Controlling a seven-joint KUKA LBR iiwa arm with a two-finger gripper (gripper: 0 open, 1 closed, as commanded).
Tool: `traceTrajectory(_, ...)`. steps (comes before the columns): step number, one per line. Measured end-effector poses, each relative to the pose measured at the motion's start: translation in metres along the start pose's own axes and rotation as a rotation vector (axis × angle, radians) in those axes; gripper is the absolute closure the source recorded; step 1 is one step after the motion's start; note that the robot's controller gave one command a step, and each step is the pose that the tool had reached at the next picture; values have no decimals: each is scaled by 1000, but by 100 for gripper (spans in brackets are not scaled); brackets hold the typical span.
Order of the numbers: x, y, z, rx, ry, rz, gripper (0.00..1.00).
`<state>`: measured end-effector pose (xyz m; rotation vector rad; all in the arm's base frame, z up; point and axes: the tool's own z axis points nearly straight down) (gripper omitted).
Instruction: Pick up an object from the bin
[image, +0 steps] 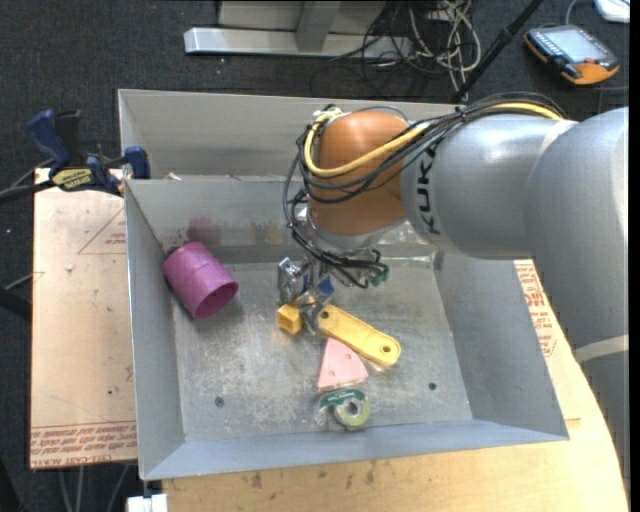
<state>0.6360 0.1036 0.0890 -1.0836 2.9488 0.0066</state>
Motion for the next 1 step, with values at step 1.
traceTrajectory(1, 1, 0, -21, 0, 3, 1, 100)
